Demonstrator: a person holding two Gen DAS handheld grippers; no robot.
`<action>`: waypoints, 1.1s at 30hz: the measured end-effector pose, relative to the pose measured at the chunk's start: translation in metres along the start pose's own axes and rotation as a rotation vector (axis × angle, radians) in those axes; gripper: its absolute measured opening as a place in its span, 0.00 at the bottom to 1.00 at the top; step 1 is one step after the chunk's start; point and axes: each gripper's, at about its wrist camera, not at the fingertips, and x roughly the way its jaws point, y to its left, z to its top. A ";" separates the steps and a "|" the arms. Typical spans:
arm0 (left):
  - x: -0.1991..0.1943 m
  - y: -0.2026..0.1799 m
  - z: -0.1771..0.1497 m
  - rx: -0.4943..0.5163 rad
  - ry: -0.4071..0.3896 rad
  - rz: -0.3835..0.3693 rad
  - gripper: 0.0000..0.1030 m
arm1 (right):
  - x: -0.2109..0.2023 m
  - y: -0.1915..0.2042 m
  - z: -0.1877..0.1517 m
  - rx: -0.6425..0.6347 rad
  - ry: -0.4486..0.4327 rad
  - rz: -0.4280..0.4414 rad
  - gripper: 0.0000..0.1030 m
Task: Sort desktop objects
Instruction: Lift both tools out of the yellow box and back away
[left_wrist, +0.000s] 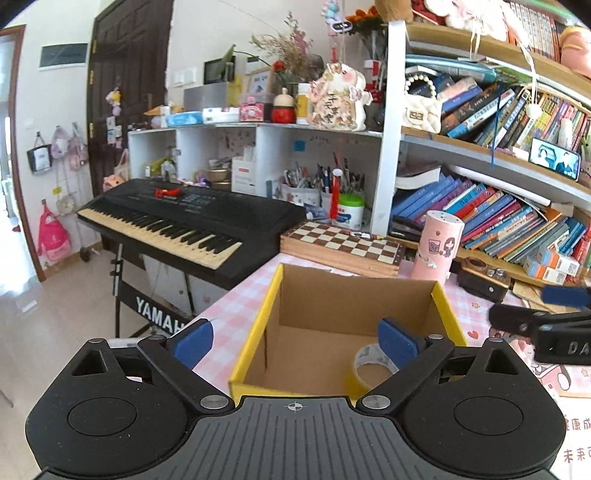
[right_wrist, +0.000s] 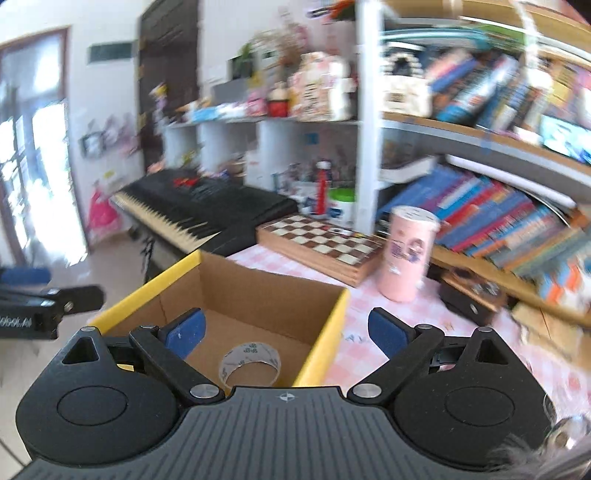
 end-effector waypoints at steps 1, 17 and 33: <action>-0.004 0.001 -0.003 -0.003 -0.008 0.004 0.95 | -0.006 -0.001 -0.004 0.029 -0.008 -0.023 0.94; -0.054 0.027 -0.057 -0.046 0.022 0.028 0.96 | -0.065 0.032 -0.077 0.152 -0.028 -0.283 0.98; -0.098 0.057 -0.095 -0.007 0.051 -0.024 0.96 | -0.106 0.106 -0.115 0.109 0.016 -0.296 1.00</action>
